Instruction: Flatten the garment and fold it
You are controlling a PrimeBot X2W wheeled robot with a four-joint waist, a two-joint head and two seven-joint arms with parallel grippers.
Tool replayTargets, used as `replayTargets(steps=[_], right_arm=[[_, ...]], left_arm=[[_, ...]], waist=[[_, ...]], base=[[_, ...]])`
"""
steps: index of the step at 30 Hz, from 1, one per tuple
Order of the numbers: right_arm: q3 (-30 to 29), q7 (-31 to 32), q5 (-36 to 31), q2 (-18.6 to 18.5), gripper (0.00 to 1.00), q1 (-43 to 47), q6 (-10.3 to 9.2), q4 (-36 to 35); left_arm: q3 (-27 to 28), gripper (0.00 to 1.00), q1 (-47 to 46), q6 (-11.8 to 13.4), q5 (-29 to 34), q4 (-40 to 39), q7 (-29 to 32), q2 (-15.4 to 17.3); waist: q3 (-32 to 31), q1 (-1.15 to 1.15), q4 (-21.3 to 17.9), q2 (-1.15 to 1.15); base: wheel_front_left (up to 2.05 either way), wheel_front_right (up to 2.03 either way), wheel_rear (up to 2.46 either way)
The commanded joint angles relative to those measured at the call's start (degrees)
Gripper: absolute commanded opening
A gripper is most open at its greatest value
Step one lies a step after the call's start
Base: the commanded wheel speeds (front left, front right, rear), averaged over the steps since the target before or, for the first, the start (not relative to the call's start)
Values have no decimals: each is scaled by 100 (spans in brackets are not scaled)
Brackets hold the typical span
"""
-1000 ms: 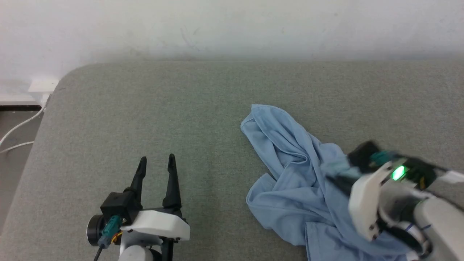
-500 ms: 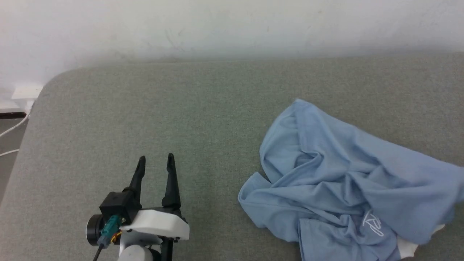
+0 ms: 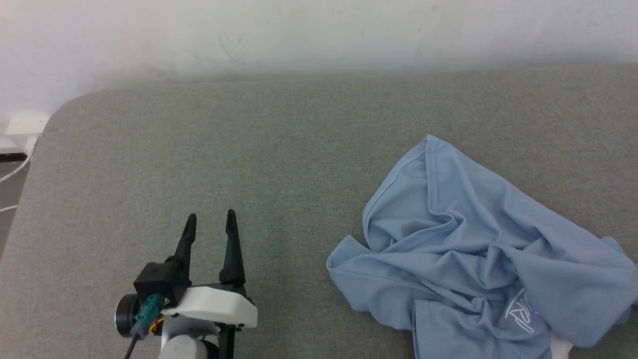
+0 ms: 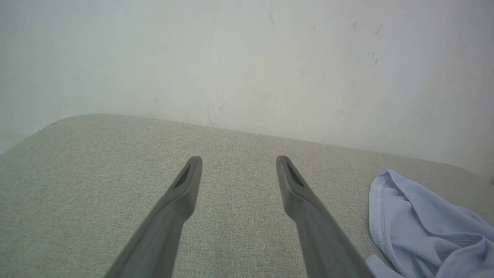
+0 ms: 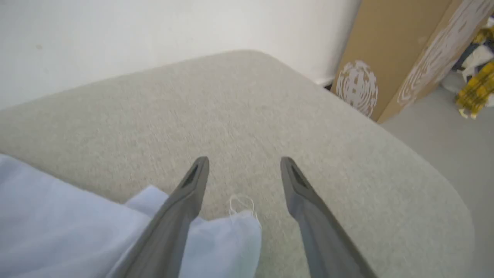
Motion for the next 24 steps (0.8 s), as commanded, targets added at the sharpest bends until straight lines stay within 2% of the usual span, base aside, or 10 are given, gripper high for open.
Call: replayTargets(steps=[1, 6, 9, 14, 20, 24], right_arm=[[55, -430, -169, 94, 100, -31, -5, -214], [505, -722, -395, 309, 100, 198, -5, -905], [986, -731, -541, 587, 100, 527, -5, -1696], [1781, -403, -670, 963, 100, 1217, -5, -3040], [2392, 32, -658, 1135, 100, 1846, -5, -4136], [2477, 226, -656, 1167, 100, 1960, -5, -4520]], left_arm=[[53, 100, -16, -52, 47, 13, -27, -2], [83, 100, 81, -95, 99, 40, -27, 1], [34, 100, 99, -151, 143, 107, -27, 11], [-295, 100, -38, -357, 257, 321, 117, 35], [-1132, 100, -376, -828, 316, 758, 941, 18], [-1852, 100, -732, -1140, 274, 1091, 1678, 6]], waist=[[-105, 0, -4, 0], [-281, 0, -38, 0], [-396, 0, -77, 0], [-555, 0, -151, 0], [-642, 0, -321, 0], [-566, 0, -478, 0]], base=[[0, 0, 0], [0, 0, 0], [0, 0, 0], [0, 0, 0], [0, 0, 0], [0, 0, 0]])
